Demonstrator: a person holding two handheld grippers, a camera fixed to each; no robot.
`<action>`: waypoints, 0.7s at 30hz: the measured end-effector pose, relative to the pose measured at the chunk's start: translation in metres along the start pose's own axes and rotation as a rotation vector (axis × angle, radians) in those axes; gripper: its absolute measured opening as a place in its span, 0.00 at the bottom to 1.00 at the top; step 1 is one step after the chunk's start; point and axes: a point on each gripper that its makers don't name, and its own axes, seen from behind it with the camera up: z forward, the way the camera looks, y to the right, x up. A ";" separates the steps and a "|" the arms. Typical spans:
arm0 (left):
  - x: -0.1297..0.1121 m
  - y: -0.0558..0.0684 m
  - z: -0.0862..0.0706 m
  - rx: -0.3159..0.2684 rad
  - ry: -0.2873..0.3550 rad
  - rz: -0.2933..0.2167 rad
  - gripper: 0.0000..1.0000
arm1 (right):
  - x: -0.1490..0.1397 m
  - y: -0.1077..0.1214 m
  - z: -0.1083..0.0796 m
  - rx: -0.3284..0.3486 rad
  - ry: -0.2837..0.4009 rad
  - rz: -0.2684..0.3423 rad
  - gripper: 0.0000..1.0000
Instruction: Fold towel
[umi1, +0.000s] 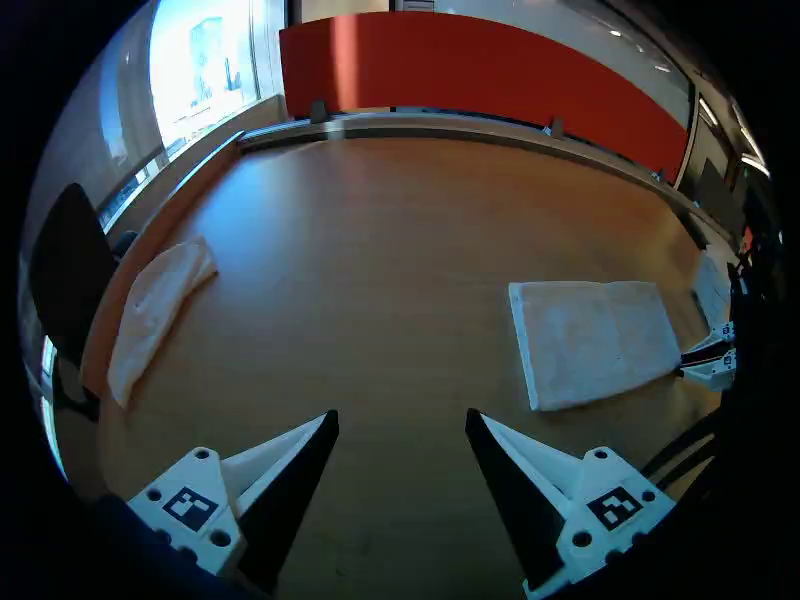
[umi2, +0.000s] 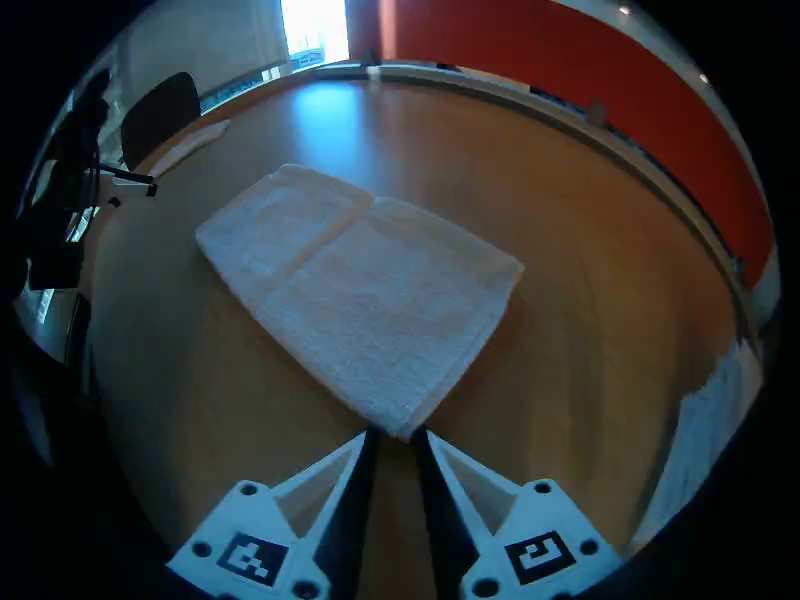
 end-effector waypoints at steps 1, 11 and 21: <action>0.000 0.000 0.000 0.000 0.000 0.000 0.94 | 0.000 0.001 0.000 -0.003 0.001 -0.002 0.18; 0.000 0.000 0.000 0.002 -0.002 0.005 0.94 | 0.004 0.002 -0.002 -0.011 0.018 -0.001 0.11; 0.002 0.000 0.001 0.002 -0.001 0.005 0.94 | 0.032 0.006 -0.026 -0.029 0.079 -0.010 0.11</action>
